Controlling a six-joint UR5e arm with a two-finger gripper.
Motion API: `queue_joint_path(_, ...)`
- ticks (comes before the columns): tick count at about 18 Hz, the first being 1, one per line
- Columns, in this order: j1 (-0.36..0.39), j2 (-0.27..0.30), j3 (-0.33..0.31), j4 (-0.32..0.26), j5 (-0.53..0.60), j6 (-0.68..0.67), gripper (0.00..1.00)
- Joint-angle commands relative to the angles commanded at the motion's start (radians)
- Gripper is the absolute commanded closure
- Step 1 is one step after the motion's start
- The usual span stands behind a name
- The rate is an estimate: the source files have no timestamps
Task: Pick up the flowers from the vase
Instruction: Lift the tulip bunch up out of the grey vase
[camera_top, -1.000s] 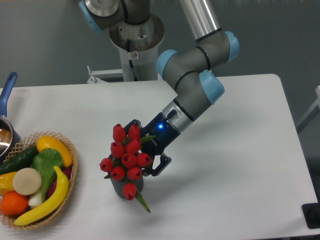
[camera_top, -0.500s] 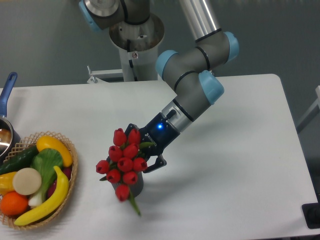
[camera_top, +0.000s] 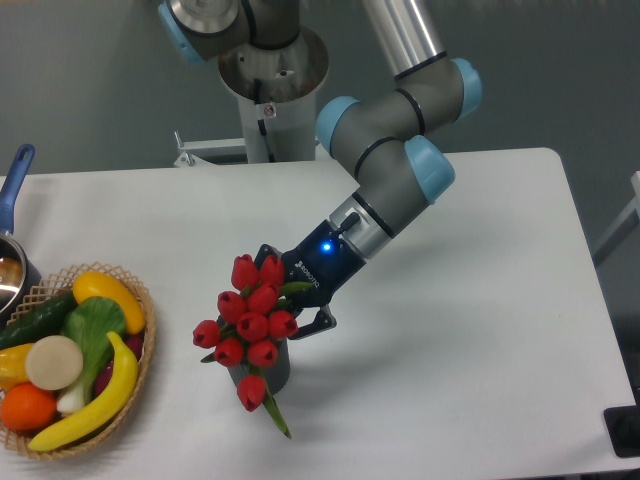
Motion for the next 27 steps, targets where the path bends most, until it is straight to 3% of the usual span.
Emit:
queue_joint_path(6,0.009,0.055,0.028,0.0,-0.035,-0.104,0.61)
queue_joint_path(13,0.012,0.086,0.153,0.0,-0.023,-0.34,0.59)
queue_joint_path(18,0.04,0.103,0.209,-0.002,-0.018,-0.408,0.59)
queue_joint_path(22,0.098,0.1,0.287,-0.005,0.0,-0.468,0.59)
queue_joint_path(27,0.201,0.094,0.319,-0.003,0.077,-0.46,0.59)
